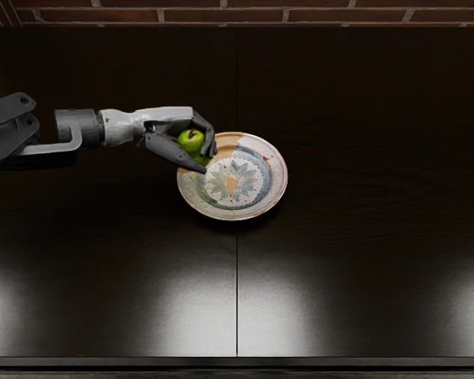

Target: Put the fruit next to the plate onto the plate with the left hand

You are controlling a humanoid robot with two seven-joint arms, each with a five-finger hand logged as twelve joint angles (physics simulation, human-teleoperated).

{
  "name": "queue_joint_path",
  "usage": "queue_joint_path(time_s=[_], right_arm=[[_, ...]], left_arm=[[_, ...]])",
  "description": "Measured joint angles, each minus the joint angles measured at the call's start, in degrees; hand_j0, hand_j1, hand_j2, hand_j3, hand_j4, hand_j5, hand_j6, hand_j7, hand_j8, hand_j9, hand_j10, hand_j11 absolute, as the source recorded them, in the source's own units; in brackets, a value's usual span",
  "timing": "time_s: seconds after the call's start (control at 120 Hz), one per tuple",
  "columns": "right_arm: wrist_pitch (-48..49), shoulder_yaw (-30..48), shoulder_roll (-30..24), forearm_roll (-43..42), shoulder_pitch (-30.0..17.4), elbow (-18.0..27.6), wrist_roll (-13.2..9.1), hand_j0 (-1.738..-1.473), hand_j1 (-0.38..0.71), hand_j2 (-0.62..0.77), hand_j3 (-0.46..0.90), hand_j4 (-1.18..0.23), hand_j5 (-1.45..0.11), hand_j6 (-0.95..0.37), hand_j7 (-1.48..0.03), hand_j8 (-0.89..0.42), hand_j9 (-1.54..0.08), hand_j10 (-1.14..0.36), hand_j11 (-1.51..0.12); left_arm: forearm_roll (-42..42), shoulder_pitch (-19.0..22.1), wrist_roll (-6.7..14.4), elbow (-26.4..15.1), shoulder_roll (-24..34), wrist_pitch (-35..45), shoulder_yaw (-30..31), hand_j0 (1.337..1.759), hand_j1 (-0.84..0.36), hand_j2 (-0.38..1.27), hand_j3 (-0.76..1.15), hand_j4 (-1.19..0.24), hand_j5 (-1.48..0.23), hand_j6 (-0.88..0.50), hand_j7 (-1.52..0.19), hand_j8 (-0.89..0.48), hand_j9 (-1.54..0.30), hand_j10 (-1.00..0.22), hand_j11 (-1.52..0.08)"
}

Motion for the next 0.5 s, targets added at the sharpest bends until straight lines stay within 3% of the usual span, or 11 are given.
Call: queue_joint_path(time_s=[0.5], right_arm=[[0.00, 0.00, 0.00, 0.00, 0.00, 0.00, -0.01, -1.658, -0.32, 0.00, 0.00, -0.02, -0.03, -0.02, -0.03, -0.02, -0.03, -0.02, -0.03]], left_arm=[[2.09, -0.80, -0.01, 1.62, -6.10, 0.08, 1.05, 1.628, -0.43, 0.16, 0.00, -0.84, -1.18, -0.51, -1.19, -0.21, -1.22, -0.24, -1.25]])
